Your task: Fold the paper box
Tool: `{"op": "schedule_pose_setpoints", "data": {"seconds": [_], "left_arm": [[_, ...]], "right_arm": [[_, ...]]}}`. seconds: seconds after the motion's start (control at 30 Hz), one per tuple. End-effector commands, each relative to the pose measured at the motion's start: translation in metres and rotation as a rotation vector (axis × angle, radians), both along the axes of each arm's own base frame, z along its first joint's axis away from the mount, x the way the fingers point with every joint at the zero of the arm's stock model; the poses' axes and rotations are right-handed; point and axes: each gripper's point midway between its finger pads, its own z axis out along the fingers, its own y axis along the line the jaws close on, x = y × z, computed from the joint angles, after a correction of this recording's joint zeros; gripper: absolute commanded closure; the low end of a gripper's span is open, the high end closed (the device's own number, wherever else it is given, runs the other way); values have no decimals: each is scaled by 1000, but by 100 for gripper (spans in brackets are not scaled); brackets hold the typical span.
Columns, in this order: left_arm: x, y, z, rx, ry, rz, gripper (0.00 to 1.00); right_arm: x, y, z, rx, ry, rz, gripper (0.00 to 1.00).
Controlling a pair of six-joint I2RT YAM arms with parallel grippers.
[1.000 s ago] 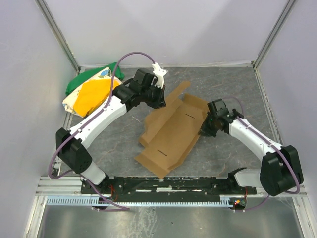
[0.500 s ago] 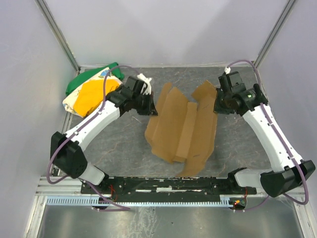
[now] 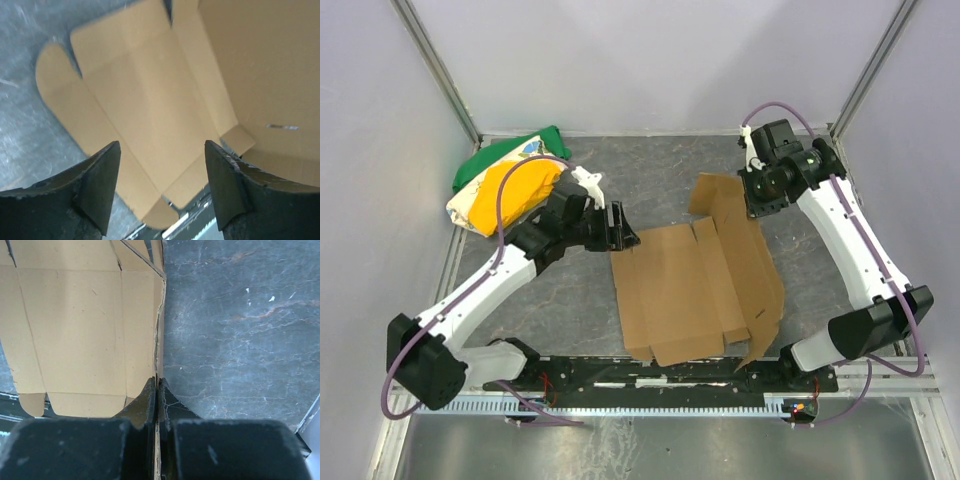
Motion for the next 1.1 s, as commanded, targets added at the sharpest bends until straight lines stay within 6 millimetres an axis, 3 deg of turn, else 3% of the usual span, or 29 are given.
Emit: {"op": "schedule_pose_setpoints", "data": {"seconds": [0.0,0.17,0.53,0.63,0.77,0.83,1.07], "left_arm": [[37,-8,63,-122,-248,75,22],[59,-24,64,-240,-301,119,23],[103,-63,54,-537,-139,173,29],[103,-79,54,-609,-75,117,37],[91,-101,45,-722,49,36,55],[88,-103,33,-737,86,36,62],[84,-101,23,-758,97,42,71]], "right_arm": [[-3,12,12,65,-1,49,95],[-7,18,7,98,22,53,94],[-9,33,-3,145,46,25,94],[-9,32,-2,136,41,12,94],[-10,30,-2,123,45,9,94],[-10,31,-4,125,59,5,94],[-10,46,-14,174,91,-10,94]]}}
